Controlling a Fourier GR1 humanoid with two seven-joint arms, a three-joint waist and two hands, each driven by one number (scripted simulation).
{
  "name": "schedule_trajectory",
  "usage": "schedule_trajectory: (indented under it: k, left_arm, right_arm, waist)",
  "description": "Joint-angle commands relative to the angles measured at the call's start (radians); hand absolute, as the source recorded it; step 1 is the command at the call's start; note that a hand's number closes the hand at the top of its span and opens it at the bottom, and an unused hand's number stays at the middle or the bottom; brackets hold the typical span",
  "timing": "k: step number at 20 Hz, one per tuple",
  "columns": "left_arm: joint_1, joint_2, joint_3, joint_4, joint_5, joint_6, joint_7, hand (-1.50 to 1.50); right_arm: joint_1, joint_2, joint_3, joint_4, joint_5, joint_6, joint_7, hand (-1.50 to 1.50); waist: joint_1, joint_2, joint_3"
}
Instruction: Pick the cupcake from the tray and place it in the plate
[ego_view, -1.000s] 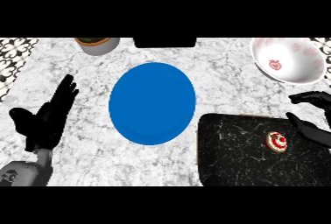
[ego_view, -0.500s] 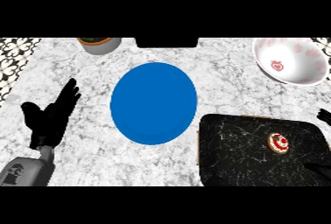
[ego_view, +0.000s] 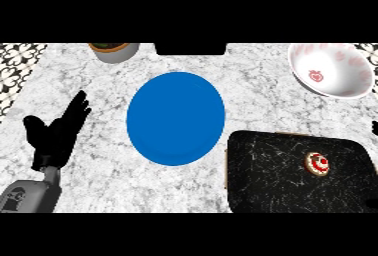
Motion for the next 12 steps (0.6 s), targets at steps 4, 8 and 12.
schedule_trajectory:
  k: [4,8,12]
  left_arm:
    - [-0.046,-0.021,0.01,0.036,-0.032,-0.011,0.007,0.0]
    - [-0.039,-0.051,0.005,0.025,-0.049,0.0,0.009,0.0]
    - [-0.01,-0.068,0.011,-0.013,-0.074,0.029,0.03,0.0]
  right_arm:
    - [-0.05,-0.006,0.084,-0.11,0.117,0.009,0.227,-1.5]
    - [-0.019,-0.038,0.09,-0.202,0.193,-0.014,0.293,-1.5]
    - [0.011,0.005,0.126,-0.198,0.306,-0.073,0.331,-1.5]
  waist:
    - [0.0,0.0,-0.001]
    - [-0.005,-0.002,-0.001]
    - [0.0,-0.001,0.0]
